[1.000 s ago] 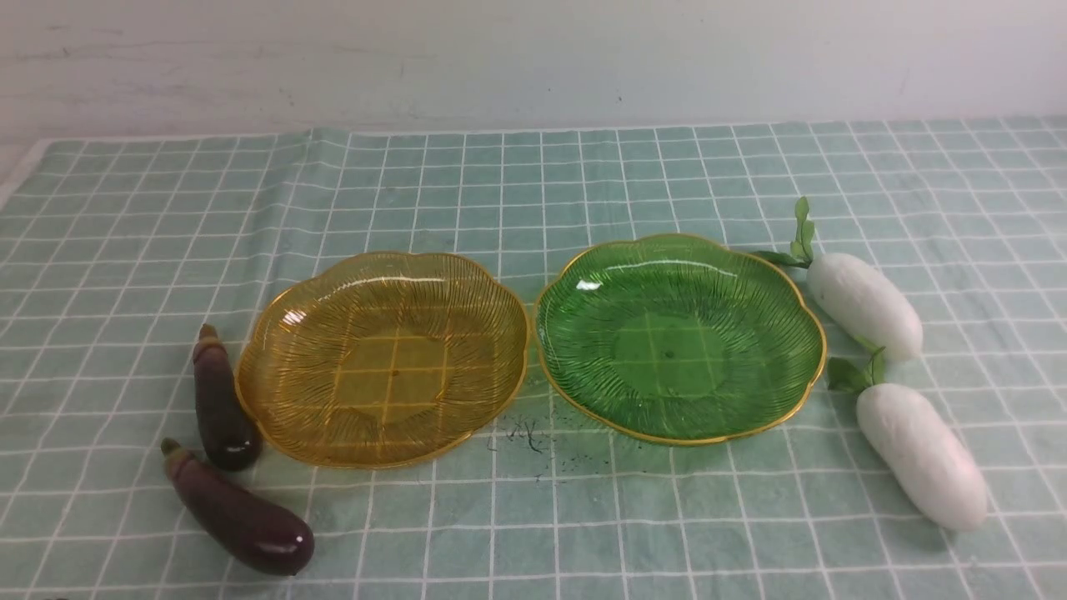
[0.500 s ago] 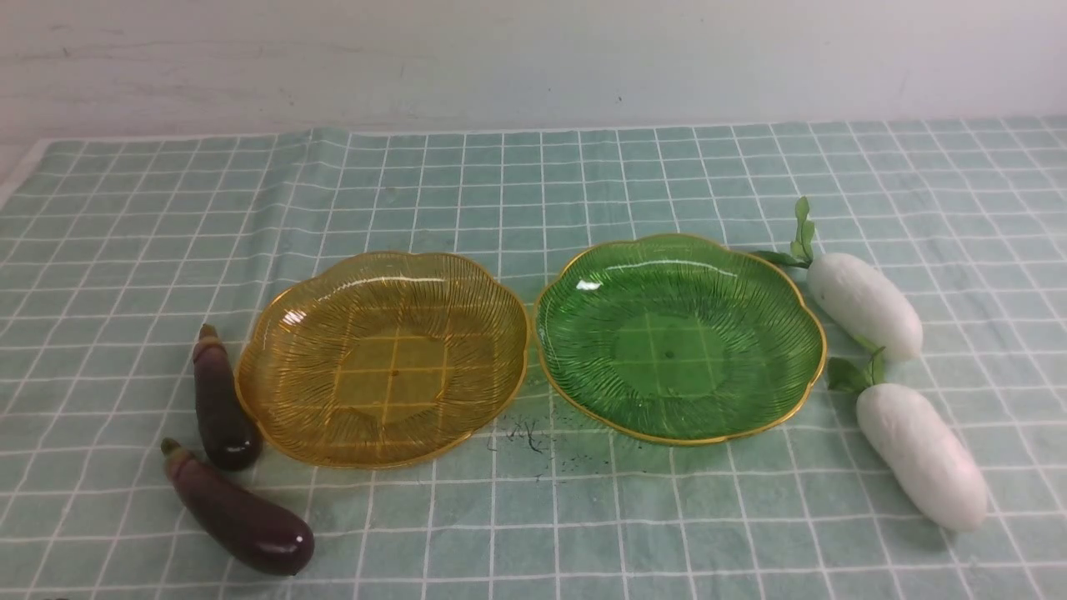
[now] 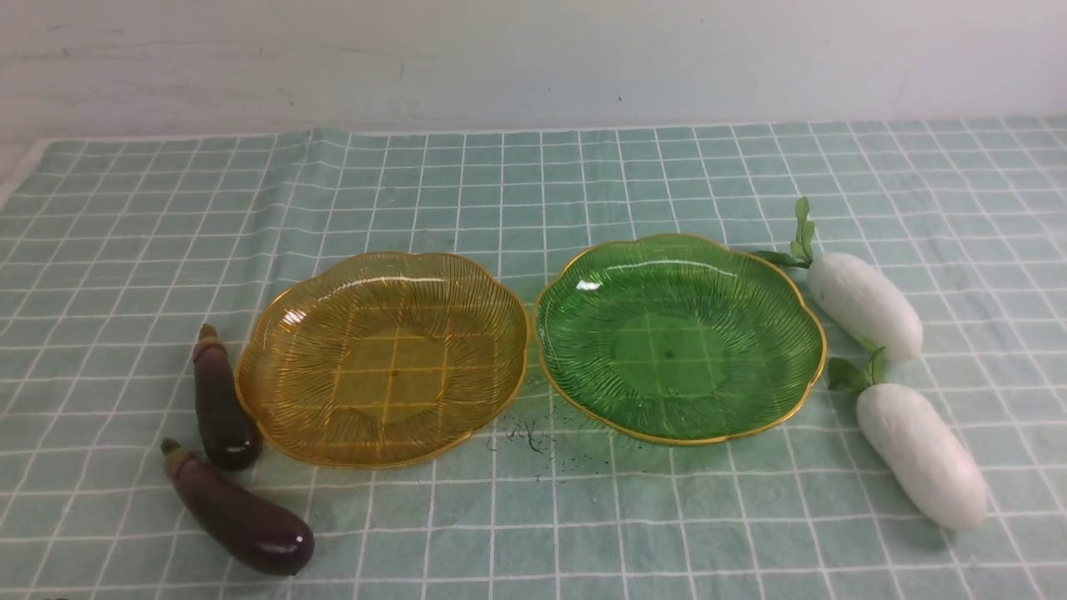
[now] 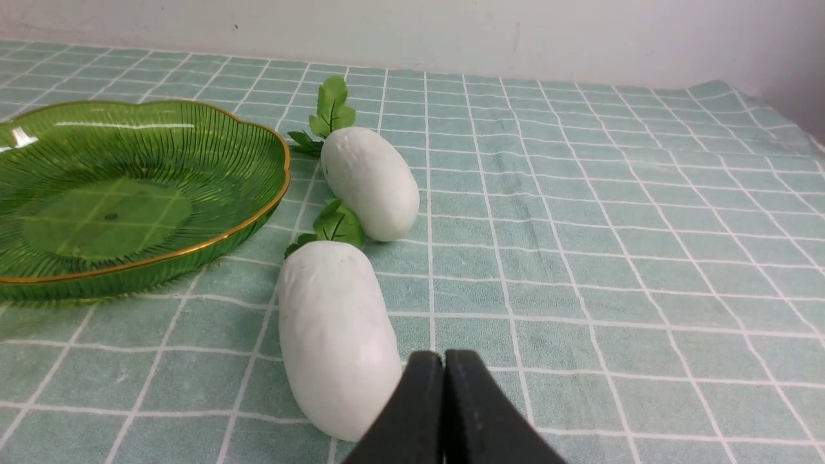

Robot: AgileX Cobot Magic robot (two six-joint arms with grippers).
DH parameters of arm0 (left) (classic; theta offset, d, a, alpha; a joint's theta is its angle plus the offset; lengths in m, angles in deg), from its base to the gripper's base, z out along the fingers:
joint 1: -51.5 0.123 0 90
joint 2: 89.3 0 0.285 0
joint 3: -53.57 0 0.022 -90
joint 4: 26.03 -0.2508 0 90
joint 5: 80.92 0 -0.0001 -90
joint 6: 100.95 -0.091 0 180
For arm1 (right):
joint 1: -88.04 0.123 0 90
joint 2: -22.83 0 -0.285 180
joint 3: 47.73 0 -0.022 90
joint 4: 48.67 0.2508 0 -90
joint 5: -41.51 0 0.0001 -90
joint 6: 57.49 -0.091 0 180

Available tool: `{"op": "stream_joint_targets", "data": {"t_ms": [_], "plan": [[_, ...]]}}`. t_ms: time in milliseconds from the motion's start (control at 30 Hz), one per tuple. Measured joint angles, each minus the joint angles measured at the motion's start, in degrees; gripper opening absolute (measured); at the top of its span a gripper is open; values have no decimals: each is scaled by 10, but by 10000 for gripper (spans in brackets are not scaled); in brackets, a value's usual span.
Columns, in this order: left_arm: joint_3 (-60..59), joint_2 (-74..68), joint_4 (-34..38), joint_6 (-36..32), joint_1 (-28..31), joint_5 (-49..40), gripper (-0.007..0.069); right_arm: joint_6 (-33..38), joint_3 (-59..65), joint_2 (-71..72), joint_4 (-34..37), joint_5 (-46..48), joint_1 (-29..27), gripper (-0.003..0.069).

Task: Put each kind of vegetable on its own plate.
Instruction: Use the right arm to grab a radish and put it into the right plate

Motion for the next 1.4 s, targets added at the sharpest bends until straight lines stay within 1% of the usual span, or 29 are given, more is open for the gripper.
{"op": "stream_joint_targets", "data": {"t_ms": [233, 300, 333, 367, 467, 500, 533, 600, 667, 767, 833, 900, 933, 967, 1000, 1033, 1067, 1133, 1200, 1300, 1400], "plan": [[0, 0, 9, 9, 0, 0, -8, 0, 0, 0, 0, 0, 0, -15], [0, 0, 44, 33, 0, 1, -8, -5, 0, 0, 10, 0, 0, -15], [0, 0, 60, 44, 0, 2, -8, -21, 0, 0, 34, -1, 0, -15], [0, 0, 114, 79, 0, 4, -8, -50, 0, 0, 76, -5, 0, -15], [0, 0, 303, 189, 0, 4, -8, -144, 1, 0, 256, -9, 0, -15], [0, 0, 373, 219, 0, 5, -8, -168, 1, 0, 321, -9, 0, -15], [0, 0, 421, 233, 0, 6, -8, -177, 1, 0, 357, -9, 0, -15], [0, 0, 488, 249, 0, 16, -8, -187, 1, 0, 399, -9, 0, -15], [0, 0, 516, 253, 0, 39, -8, -192, 1, 0, 416, -9, 0, -15], [3, 0, 548, 253, 0, 128, -8, -181, -4, 0, 429, -7, 0, -15], [33, 0, 549, 229, -1, 157, -8, -146, -32, 0, 424, -7, 0, -15], [77, 0, 538, 182, -4, 164, -8, -90, -73, 0, 409, -14, 0, -15], [97, 0, 532, 152, -6, 161, -8, -35, -108, 0, 391, -25, 0, -15], [136, -5, 518, 103, -7, 150, -8, 3, -142, -5, 372, -30, 0, -15], [162, -13, 509, 71, -7, 131, -8, 36, -163, -13, 359, -31, 0, -15], [198, -34, 497, 25, -7, 104, -8, 58, -183, -25, 347, -28, 0, -15], [218, -53, 490, -2, -7, 69, -8, 72, -200, -42, 337, -21, 0, -15], [256, -107, 476, -51, -8, 2, -8, 98, -235, -97, 317, 24, 0, -15], [285, -187, 462, -85, -8, -98, -8, 109, -261, -174, 301, 106, 0, -15], [303, -293, 445, -119, -8, -205, -8, 111, -286, -279, 274, 217, 0, -15], [315, -394, 430, -158, -8, -276, -8, 110, -317, -383, 242, 311, 0, -15]]}}
